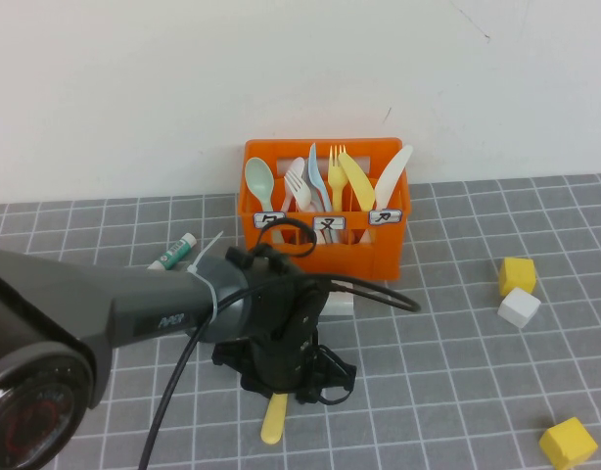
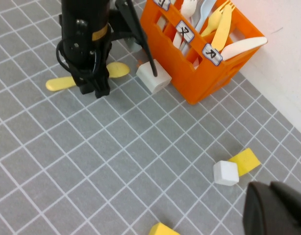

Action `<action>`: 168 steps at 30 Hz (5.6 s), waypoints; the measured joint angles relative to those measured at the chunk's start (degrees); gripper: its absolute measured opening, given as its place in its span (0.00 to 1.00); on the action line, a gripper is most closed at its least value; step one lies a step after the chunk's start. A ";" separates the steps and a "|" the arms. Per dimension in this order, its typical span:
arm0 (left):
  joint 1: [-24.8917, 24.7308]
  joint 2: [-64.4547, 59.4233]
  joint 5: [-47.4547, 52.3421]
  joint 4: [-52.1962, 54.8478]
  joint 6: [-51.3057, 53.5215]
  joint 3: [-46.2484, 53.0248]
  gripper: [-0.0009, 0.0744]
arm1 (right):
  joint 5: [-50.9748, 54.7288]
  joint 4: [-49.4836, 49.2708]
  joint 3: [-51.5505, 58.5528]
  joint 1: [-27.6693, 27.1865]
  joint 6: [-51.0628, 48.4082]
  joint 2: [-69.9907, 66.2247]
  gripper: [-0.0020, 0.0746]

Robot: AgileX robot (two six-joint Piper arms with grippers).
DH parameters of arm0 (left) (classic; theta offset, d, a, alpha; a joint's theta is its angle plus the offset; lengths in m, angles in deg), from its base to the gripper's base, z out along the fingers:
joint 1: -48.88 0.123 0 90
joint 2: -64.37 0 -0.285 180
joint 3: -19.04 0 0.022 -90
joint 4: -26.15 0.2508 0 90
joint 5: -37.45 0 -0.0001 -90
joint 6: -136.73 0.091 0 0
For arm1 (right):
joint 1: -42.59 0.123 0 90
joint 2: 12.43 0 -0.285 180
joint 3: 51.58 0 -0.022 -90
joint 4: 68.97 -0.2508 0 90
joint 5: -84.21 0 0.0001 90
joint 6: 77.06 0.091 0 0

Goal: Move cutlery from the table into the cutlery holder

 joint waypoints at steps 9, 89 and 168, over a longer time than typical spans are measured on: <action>0.00 -0.34 0.57 3.90 -1.49 -0.11 0.40 | 0.19 -1.70 0.00 0.00 -0.74 0.00 0.03; 16.19 86.64 -21.95 16.02 6.19 33.91 0.01 | -9.29 -5.98 21.05 0.00 -9.65 18.27 0.03; 32.99 119.64 -16.27 -13.67 30.43 73.50 0.01 | -10.04 -8.88 25.15 0.00 -4.43 20.59 0.02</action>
